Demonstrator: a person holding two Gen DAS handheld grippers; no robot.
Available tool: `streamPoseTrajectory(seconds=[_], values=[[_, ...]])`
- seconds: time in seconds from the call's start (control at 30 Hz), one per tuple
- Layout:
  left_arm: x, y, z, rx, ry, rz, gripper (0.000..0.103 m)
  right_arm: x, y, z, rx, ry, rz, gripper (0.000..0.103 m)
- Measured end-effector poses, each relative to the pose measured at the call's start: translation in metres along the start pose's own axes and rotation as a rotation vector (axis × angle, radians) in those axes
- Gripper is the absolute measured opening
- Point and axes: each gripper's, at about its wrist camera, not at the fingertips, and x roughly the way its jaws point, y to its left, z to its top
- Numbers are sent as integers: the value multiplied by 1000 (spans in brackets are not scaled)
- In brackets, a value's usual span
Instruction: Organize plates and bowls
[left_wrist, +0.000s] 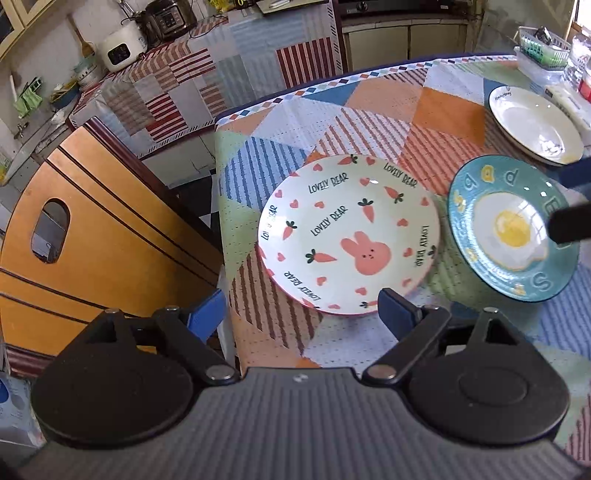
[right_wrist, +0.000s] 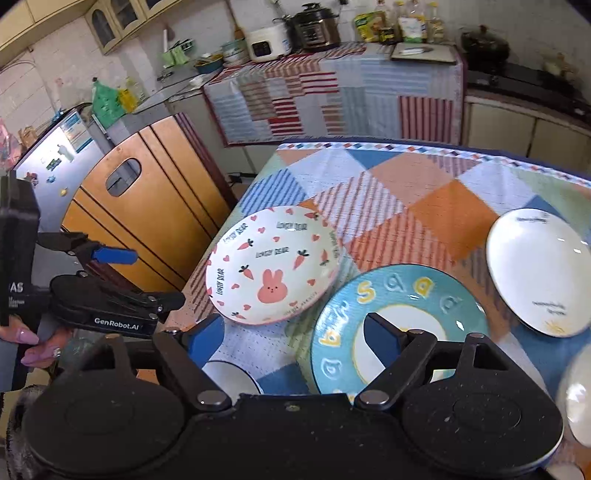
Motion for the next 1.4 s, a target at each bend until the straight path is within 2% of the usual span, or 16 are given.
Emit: streamPoseTrajectory(seconds=[0.17, 0.37, 0.5, 0.63, 0.77, 0.83, 0.87, 0.93, 1.0, 1.03, 1.17, 1.33, 1.4], values=[[29, 10, 9, -18, 39, 2, 90, 48, -12, 32, -32, 51, 57, 82], [72, 23, 17, -76, 107, -36, 88, 104, -20, 54, -66, 135, 53, 82], [96, 25, 17, -101, 153, -33, 86, 132, -27, 56, -90, 132, 30, 82], [113, 32, 13, -152, 204, -51, 82, 154, -34, 59, -86, 142, -16, 72], [119, 36, 7, -180, 217, -94, 66, 168, -41, 59, -44, 151, -19, 58], [120, 38, 5, -207, 211, -128, 60, 176, -41, 56, -43, 173, -18, 42], [121, 39, 4, -218, 209, -136, 57, 180, -41, 54, -44, 180, -26, 39], [122, 40, 4, -235, 201, -161, 49, 182, -42, 50, -23, 177, -5, 22], [123, 41, 4, -259, 193, -197, 35, 181, -43, 47, 24, 153, 6, 22], [124, 41, 3, -270, 190, -214, 32, 180, -44, 46, 42, 142, 14, 22], [124, 39, 1, -283, 167, -200, 32, 179, -51, 46, 81, 114, 56, 17], [127, 41, 3, -327, 183, -199, 32, 181, -46, 50, 65, 129, 33, 19], [128, 40, 6, -311, 199, -188, 33, 181, -46, 51, 67, 138, 34, 20]])
